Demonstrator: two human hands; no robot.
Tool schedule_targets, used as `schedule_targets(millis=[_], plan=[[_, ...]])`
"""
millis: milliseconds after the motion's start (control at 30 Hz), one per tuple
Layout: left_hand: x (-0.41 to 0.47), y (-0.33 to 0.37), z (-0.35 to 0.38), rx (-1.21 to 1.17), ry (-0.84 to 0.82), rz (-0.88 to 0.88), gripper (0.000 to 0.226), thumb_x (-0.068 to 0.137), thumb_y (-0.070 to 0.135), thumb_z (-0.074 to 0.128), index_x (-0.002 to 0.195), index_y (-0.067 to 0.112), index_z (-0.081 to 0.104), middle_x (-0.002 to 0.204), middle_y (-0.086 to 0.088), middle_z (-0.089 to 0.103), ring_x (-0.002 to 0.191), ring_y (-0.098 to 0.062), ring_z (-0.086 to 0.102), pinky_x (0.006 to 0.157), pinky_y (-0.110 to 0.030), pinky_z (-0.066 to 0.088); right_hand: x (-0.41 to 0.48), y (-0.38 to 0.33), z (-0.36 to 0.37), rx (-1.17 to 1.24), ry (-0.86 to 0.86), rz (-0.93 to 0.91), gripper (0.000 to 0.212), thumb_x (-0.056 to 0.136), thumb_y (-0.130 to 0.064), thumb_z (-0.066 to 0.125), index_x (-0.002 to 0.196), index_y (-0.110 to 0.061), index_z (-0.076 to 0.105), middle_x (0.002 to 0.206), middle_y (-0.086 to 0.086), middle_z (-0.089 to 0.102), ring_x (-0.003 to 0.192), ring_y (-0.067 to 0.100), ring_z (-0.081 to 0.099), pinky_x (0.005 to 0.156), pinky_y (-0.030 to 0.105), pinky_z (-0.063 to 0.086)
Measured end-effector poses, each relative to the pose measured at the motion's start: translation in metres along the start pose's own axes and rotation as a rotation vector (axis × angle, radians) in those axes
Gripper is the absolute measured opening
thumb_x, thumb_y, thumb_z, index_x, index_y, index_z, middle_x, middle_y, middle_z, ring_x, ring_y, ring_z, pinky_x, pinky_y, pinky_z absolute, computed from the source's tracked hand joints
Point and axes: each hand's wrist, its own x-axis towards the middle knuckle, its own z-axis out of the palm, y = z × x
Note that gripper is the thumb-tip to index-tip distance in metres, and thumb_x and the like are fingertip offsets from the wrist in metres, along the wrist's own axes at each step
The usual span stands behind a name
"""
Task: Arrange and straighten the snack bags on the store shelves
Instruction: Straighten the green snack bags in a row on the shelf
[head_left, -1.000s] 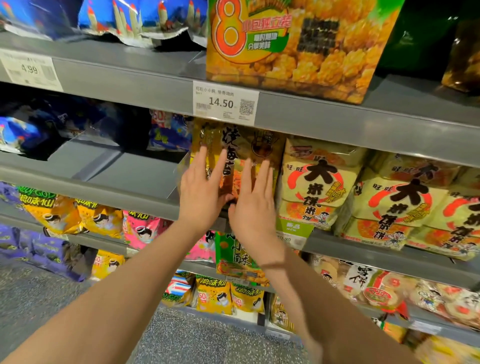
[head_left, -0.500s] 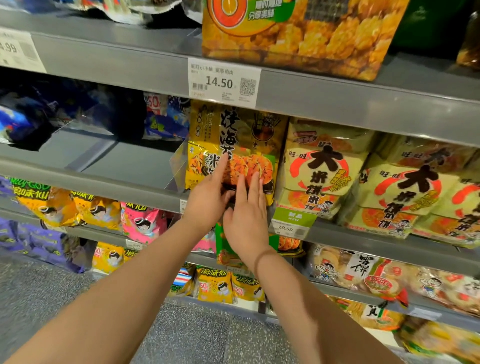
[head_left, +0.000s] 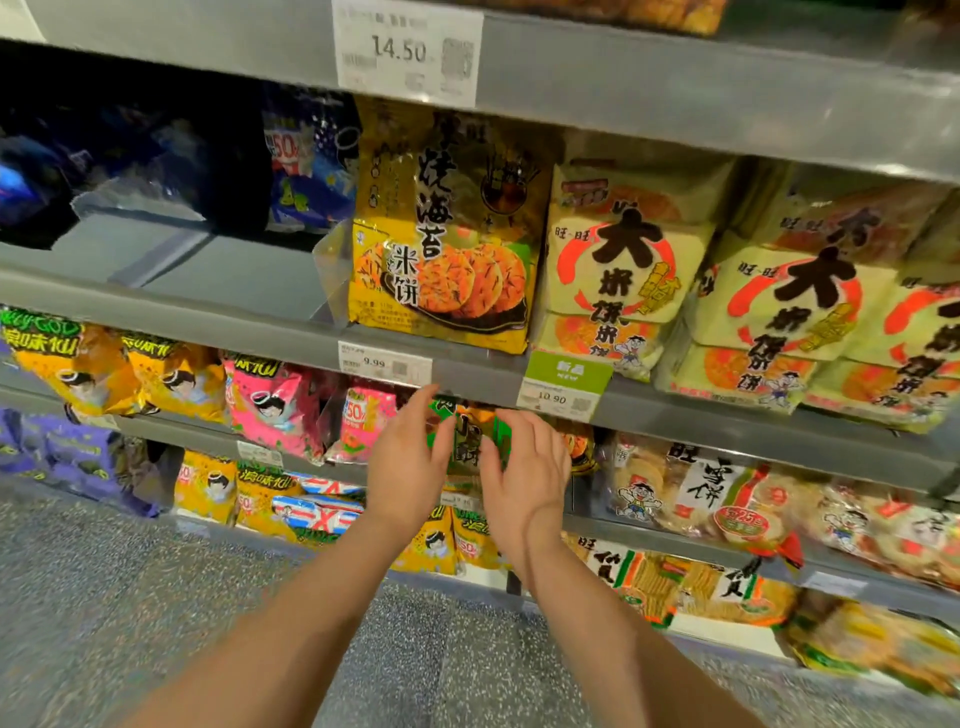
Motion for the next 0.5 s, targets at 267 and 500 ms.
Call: schedule_targets(millis=[267,500], plan=[[-0.006,-0.063,0.07,0.103,-0.085,-0.16,0.098,0.078,0.054,0.061,0.148,0.021,0.002,0.149,-0.015,0.03,0.134,-0.03,0.032,0.101,-0.039,0.036,0.013,0.082,0.051,-0.057,-0.124,0.24,0.083,0.084,-0.057,0.054,0.144,-0.009,0.023,0.15,0.011,0.028,0.139,0.026,0.022,0.114,0.04,0.019],[0.003,-0.099,0.108,-0.132,-0.115,-0.325,0.117,0.07,0.054,0.069,0.145,0.022,-0.016,0.15,-0.012,0.027,0.133,-0.031,0.035,0.102,-0.039,0.036,0.023,0.122,0.092,0.094,-0.2,0.313,0.106,0.073,-0.061,0.064,0.147,-0.008,0.009,0.15,0.016,0.028,0.138,0.03,0.028,0.11,0.045,0.03]])
